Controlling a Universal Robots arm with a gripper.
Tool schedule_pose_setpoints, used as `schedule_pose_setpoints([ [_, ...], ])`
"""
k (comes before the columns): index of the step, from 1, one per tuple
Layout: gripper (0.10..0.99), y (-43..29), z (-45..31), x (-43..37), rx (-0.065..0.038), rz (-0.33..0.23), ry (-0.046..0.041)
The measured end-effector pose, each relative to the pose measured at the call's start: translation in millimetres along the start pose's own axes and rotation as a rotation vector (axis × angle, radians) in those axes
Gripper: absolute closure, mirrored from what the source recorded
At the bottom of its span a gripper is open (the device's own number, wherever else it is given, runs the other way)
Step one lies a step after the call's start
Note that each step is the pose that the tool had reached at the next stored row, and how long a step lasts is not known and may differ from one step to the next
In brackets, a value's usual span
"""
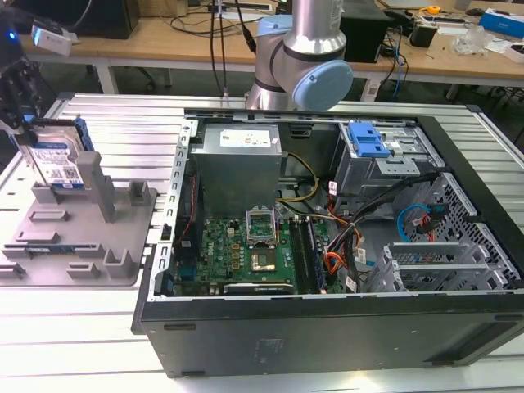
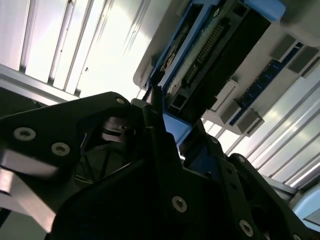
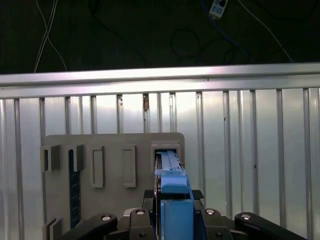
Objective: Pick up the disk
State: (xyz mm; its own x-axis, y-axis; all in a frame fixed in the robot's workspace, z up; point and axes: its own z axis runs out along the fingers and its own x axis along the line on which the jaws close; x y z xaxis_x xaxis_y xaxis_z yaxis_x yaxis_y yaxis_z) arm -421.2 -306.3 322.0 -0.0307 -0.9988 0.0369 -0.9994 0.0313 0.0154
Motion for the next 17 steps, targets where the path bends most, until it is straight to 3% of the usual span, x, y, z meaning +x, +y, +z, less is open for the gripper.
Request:
schedule_pose_setpoints([
  [7,0.718,0.7,-46.5,1.7,0.0,0.0,0.0],
  [9,0.718,1.0,-68.0,2.5,0.0,0.0,0.0001],
  [14,0.718,1.4,-94.3,3.5,0.0,0.0,0.0],
  [17,0.718,1.7,-116.7,4.3,0.0,0.0,0.0],
])
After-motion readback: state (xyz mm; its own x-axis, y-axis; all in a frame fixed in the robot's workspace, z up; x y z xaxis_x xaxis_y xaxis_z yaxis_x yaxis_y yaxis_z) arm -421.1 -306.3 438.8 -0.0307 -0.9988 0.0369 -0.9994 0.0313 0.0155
